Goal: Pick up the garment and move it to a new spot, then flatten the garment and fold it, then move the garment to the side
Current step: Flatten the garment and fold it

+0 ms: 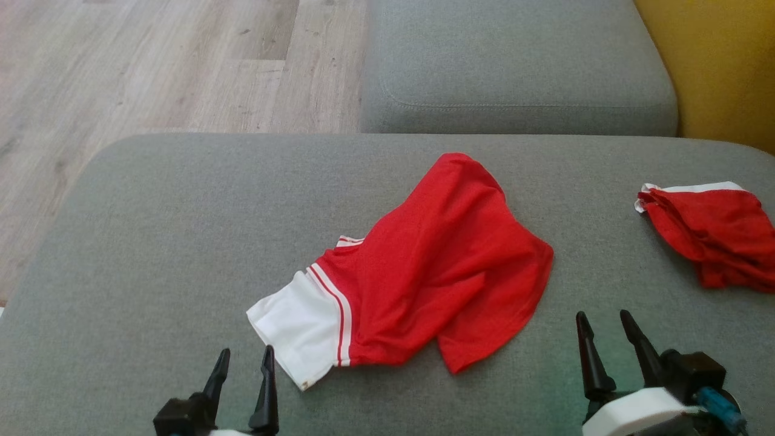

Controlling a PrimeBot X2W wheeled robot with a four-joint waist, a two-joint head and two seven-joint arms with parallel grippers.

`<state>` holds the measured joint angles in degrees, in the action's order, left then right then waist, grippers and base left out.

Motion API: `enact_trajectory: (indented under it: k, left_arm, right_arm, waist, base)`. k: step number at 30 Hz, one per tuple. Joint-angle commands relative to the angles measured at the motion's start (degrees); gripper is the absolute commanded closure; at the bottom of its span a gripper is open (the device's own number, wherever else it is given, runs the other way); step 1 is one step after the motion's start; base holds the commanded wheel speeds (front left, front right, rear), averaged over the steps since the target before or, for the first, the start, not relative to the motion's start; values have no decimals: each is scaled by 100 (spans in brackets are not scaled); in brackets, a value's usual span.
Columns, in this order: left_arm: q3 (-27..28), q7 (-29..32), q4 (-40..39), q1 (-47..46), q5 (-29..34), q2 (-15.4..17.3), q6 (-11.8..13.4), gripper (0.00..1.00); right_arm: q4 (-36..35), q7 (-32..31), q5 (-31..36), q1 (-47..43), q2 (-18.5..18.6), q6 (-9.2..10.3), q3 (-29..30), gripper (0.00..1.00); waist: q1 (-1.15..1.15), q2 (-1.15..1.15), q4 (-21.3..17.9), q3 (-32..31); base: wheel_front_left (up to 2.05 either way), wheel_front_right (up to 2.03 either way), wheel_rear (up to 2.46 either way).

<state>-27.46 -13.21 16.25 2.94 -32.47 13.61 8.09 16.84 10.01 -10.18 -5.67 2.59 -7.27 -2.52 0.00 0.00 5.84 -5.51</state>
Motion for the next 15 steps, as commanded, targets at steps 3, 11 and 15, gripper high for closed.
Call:
enact_trajectory:
  k: [3,11,15]
  left_arm:
    - [269,-103,-135,-207,-22,50,-1,0]
    - [274,-117,-142,-208,-17,62,13,0]
    - [263,-121,-163,-206,-7,73,38,0]
  right_arm:
    - [-170,-9,-65,184,30,-22,-192,0]
    - [-141,-11,-89,185,29,-22,-265,0]
    - [-133,-37,-64,177,29,-22,-328,0]
  waist:
    - [0,0,-3,-10]
    - [0,0,-9,-8]
    - [0,0,-12,7]
  base:
    - [0,0,0]
    - [0,0,0]
    - [0,0,0]
